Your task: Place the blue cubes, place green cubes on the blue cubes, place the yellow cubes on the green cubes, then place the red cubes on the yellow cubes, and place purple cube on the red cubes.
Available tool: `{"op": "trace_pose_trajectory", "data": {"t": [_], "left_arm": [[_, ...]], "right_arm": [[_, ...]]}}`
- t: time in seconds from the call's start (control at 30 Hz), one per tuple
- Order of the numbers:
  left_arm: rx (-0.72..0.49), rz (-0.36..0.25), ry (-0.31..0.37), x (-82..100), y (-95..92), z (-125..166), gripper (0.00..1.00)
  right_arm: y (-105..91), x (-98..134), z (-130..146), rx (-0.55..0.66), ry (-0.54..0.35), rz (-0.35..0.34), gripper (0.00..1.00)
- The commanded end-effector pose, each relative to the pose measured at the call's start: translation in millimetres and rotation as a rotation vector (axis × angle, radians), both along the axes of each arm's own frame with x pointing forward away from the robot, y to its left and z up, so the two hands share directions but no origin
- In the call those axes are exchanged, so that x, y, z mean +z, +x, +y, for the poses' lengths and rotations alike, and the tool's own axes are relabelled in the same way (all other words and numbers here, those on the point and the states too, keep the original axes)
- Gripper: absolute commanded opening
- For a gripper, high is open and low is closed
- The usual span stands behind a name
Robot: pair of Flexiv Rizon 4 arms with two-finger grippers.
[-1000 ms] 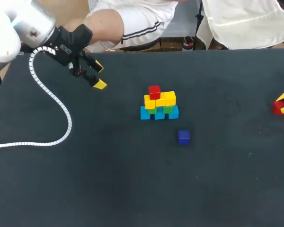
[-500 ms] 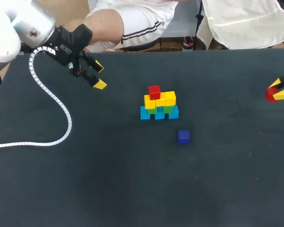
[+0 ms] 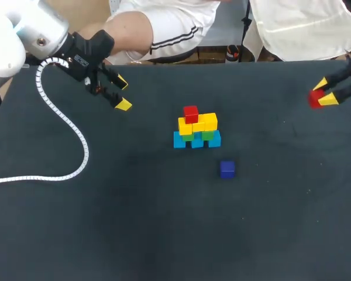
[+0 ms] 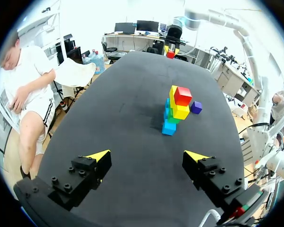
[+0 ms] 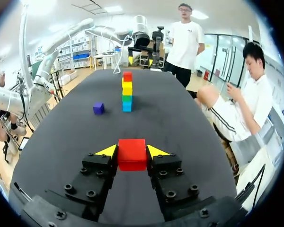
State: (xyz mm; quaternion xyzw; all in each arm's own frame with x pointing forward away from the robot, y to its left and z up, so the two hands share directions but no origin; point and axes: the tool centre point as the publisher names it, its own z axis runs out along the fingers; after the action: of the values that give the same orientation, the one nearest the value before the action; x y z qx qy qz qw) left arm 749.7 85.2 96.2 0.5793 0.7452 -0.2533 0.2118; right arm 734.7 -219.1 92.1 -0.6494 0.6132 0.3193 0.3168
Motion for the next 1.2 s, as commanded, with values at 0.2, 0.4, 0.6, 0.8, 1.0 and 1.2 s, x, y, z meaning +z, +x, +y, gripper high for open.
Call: {"op": "trace_pose_trajectory", "data": {"t": [0.2, 0.4, 0.6, 0.8, 1.0, 1.2], "left_arm": [[-0.001, -0.003, -0.002, -0.2, -0.7, 1, 1.00], [-0.001, -0.003, -0.002, -0.2, -0.7, 1, 1.00], [-0.001, -0.003, -0.002, -0.2, -0.7, 1, 1.00], [-0.001, -0.003, -0.002, -0.2, -0.7, 1, 1.00], [-0.001, -0.003, -0.002, -0.2, -0.7, 1, 1.00], [-0.001, -0.003, -0.002, -0.2, -0.7, 1, 1.00]], "right_arm": [[-1.3, 8, 5, -0.024, 0.028, -0.017, 0.00], [-1.3, 8, 5, -0.024, 0.028, -0.017, 0.00], [-1.3, 8, 5, -0.024, 0.028, -0.017, 0.00], [-1.3, 8, 5, -0.024, 0.028, -0.017, 0.00], [-1.3, 8, 5, -0.024, 0.028, -0.017, 0.00], [-3.5, 19, 19, -0.041, -0.010, -0.024, 0.00]]}}
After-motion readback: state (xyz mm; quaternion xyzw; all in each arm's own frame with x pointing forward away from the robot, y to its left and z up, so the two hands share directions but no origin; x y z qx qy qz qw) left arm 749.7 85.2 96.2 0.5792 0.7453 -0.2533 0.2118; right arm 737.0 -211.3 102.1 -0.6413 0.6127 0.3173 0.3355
